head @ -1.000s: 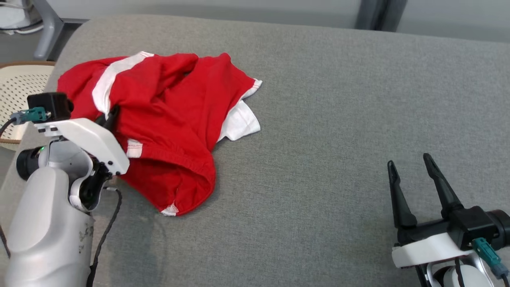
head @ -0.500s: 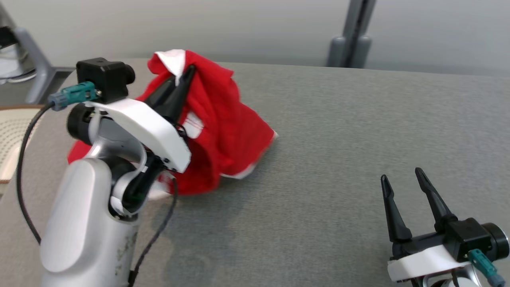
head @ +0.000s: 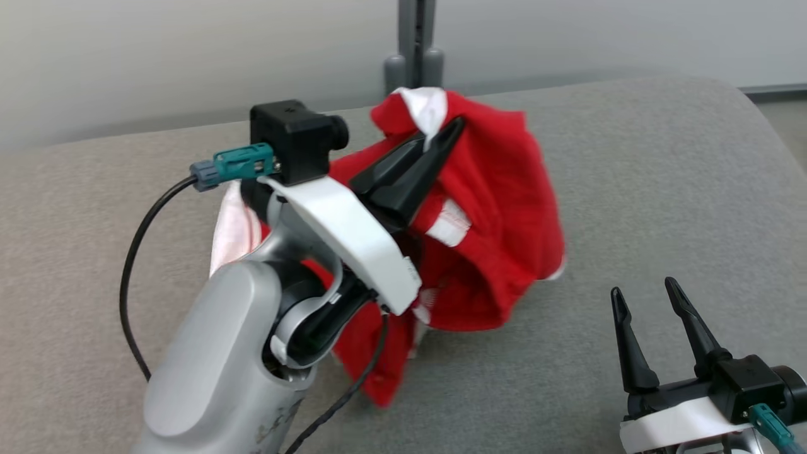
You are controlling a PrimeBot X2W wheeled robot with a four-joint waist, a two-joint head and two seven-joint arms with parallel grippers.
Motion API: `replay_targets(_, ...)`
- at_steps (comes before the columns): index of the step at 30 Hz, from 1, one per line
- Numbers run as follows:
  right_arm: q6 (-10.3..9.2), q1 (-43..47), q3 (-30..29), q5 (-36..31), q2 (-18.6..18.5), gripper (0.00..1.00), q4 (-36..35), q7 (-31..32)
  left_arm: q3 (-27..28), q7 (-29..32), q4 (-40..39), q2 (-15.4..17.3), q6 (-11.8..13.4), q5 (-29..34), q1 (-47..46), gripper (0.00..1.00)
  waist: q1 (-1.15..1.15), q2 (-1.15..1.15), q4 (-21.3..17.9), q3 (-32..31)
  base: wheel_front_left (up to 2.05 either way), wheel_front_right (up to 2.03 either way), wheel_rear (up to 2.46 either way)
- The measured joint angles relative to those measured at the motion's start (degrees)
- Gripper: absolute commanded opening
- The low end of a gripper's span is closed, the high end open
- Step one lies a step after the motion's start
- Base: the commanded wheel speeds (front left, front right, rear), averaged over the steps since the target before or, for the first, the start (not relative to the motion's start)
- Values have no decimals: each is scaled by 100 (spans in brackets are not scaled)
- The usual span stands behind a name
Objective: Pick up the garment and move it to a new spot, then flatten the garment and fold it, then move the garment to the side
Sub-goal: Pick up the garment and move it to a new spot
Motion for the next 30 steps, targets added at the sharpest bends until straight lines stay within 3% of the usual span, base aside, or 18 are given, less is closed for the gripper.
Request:
replay_targets(8, 0, -9, 57, 88, 0, 100, -14, 1, -632, -647, 302, -18, 500, -884, -500, 0, 0, 0, -408, 185, 0, 0, 0)
replay_targets(11, 1, -14, 62, 114, 0, 100, -10, 1, -665, -699, 757, -21, 642, -837, -521, 0, 0, 0, -440, 219, 0, 0, 0)
replay_targets(13, 0, -68, 94, 157, 2, 100, 1, 1, -616, -766, 1588, 25, 714, -822, -437, 0, 0, 0, -487, 259, 0, 0, 0)
replay_targets(17, 0, -104, 84, 175, 1, 100, 4, 0, -628, -906, 2476, 87, 662, -822, -205, 0, 0, 0, -504, 303, 0, 0, 0)
replay_targets(25, 0, -121, 51, 191, 1, 100, 56, 1, -871, -1567, 4089, 22, 141, -913, 19, 0, 0, 0, -429, 319, 0, 0, 0)
replay_targets(26, 0, -122, 48, 191, 1, 100, 60, 1, -934, -1702, 4153, 18, 68, -910, 17, 12, 0, 0, -408, 313, 0, 0, 0)
replay_targets(27, 0, -122, 52, 191, 3, 100, 65, 1, -971, -1846, 4218, 3, 32, -906, 8, 52, 0, 0, -387, 301, 0, 0, 0)
replay_targets(28, 0, -122, 46, 190, 4, 100, 66, 0, -1042, -1961, 4273, 1, 23, -856, -19, 100, 0, 0, -365, 289, 0, 0, 0)
replay_targets(30, 0, -118, 30, 182, 2, 100, 78, 0, -1150, -2157, 4383, -5, 3, -728, -53, 100, 0, 0, -317, 255, 0, 0, 0)
